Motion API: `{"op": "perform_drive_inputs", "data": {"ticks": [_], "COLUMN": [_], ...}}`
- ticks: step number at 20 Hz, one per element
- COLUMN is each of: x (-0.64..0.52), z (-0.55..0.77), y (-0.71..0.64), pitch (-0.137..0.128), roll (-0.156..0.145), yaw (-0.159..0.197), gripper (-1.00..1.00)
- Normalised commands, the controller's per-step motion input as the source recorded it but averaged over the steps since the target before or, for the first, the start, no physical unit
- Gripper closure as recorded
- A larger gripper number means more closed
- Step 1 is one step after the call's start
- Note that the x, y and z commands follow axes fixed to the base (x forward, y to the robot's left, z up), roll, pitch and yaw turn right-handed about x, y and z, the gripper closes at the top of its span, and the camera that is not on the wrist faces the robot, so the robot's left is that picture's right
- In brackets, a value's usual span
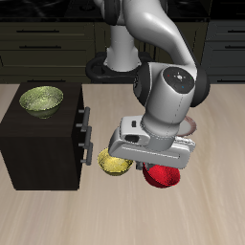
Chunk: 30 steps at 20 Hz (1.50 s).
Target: Place the red bowl on the plate
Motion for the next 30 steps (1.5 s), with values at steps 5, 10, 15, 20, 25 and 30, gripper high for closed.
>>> {"op": "perform_drive_inputs", "data": {"ticks": [5, 10, 15, 20, 25, 30], "x": [-0.11, -0.24, -0.22, -0.45, -0.33, -0.34], "z": [0.25, 0.19, 0.08, 0.12, -0.02, -0.10], "y": [-0.11, -0.14, -0.05, 0.21, 0.16, 0.15], "pitch": [-0.033, -0.028, -0.017, -0.044, -0.001, 0.003], "roll": [0.006, -0.003, 0.035, 0.122, 0.077, 0.094], "yaw": [0.010, 0.007, -0.032, -0.021, -0.010, -0.002], "gripper": [1.00, 1.00, 1.00, 1.00, 1.00, 1.00]}}
